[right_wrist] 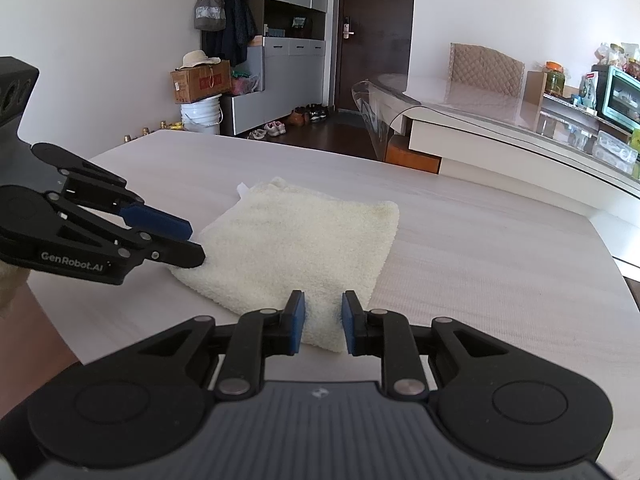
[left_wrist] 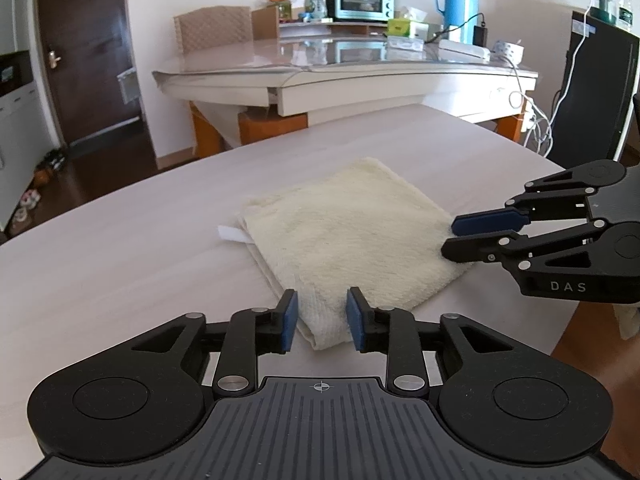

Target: Fold towel

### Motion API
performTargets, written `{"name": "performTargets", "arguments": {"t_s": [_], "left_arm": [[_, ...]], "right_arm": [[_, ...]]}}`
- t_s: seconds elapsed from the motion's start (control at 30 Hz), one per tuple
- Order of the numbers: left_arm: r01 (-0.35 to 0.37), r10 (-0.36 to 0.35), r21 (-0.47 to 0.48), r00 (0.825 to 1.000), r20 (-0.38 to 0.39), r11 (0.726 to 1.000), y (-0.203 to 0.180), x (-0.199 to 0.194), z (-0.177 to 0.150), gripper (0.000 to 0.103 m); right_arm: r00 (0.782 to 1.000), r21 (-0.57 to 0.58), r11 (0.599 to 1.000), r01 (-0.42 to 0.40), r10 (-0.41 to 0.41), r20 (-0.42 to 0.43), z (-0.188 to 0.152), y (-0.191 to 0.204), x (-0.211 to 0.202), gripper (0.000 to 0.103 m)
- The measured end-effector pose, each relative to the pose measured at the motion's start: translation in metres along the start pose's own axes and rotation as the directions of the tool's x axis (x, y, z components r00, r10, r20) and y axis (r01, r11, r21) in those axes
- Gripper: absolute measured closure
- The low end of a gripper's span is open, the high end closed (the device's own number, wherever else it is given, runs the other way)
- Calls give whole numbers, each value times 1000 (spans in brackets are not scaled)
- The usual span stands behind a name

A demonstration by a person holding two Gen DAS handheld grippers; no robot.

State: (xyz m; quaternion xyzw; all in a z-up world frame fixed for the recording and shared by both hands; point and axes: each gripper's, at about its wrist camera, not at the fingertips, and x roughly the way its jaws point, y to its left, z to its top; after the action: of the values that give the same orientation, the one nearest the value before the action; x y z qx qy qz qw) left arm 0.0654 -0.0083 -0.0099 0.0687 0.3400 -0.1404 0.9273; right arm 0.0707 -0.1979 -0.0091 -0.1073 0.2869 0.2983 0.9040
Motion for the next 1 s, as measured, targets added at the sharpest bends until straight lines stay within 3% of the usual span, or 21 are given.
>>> {"name": "performTargets", "arguments": {"t_s": [0.1,0.17,0.23,0.37,0.57,0.67,1.0], "left_arm": [[-18,19,-32,1000,15,999,2,-2,-2,49],[-17,19,-60,999,26,998,3,-6,-5,28],[-19,21,-77,999,32,997,2,-11,-10,25],[-38,44,-104,997,58,994,-3,-22,-19,12],[-110,127,-180,988,90,978,-6,-41,-28,9],[-132,153,-204,984,92,970,-6,-48,-28,1],[-188,212,-242,974,78,952,-23,-74,-28,0]], "right_arm": [[1000,15,1000,0,-1,22,1,-1,-5,68],[999,32,999,5,-6,40,1,-3,-11,60],[998,57,998,10,-13,58,0,-6,-20,58],[997,97,995,19,-25,67,-5,-7,-37,41],[998,98,994,53,-57,40,-16,-1,-56,19],[997,115,991,64,-68,34,-20,0,-63,18],[995,135,987,84,-92,48,-22,15,-87,14]]}}
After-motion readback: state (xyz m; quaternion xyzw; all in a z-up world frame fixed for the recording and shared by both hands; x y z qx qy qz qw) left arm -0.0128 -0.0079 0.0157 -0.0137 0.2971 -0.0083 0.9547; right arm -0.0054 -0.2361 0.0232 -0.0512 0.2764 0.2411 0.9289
